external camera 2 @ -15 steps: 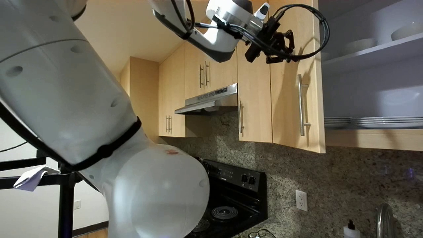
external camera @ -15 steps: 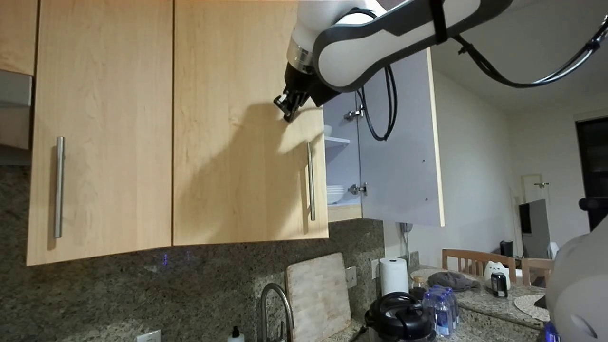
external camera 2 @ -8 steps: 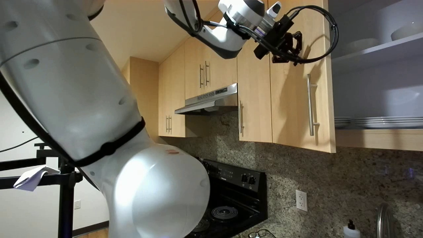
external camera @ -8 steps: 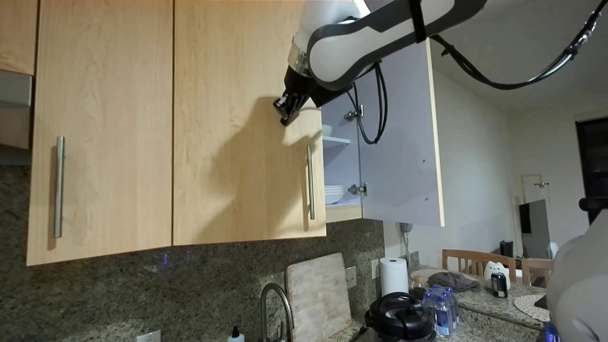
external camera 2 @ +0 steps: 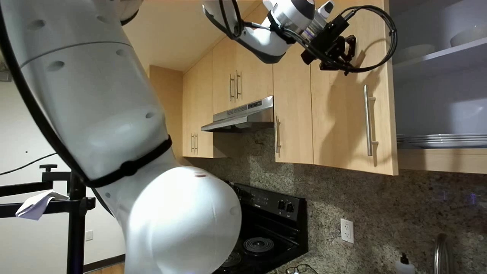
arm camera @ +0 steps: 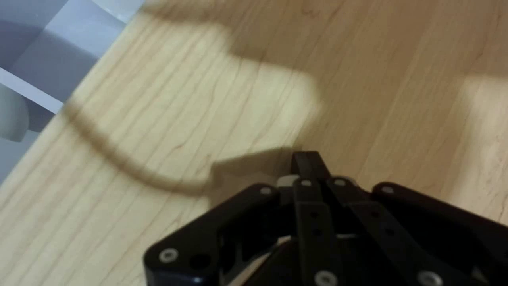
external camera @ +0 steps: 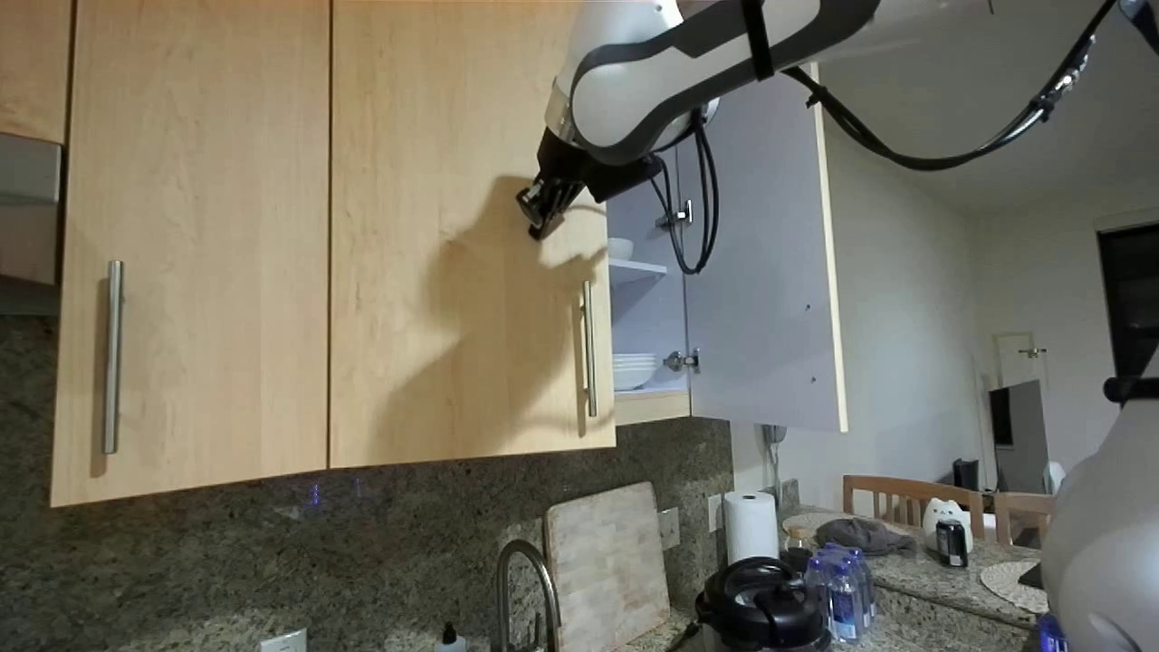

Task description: Close the top left door of the cabinet.

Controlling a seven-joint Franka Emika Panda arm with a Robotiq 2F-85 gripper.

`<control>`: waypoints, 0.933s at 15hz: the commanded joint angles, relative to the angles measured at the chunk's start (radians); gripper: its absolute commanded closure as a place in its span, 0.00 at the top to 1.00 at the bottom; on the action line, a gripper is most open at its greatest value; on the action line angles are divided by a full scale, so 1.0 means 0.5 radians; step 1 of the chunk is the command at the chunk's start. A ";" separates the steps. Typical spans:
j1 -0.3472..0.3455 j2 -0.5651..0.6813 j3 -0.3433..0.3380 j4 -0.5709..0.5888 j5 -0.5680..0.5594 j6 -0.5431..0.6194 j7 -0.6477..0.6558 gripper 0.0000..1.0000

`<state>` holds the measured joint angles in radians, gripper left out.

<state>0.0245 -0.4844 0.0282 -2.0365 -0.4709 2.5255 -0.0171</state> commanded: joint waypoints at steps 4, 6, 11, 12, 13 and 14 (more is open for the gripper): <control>-0.063 0.191 0.004 0.168 0.082 -0.017 -0.102 0.00; -0.074 0.227 0.006 0.196 0.077 -0.029 -0.094 0.00; -0.068 0.136 0.036 0.099 0.070 -0.100 -0.065 0.00; -0.065 0.099 0.045 0.069 0.071 -0.133 -0.057 0.00; -0.068 0.053 0.060 0.031 0.058 -0.161 -0.039 0.00; -0.080 -0.012 0.087 -0.024 0.030 -0.198 0.000 0.00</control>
<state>0.0013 -0.3982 0.0404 -1.9712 -0.4664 2.4728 -0.0171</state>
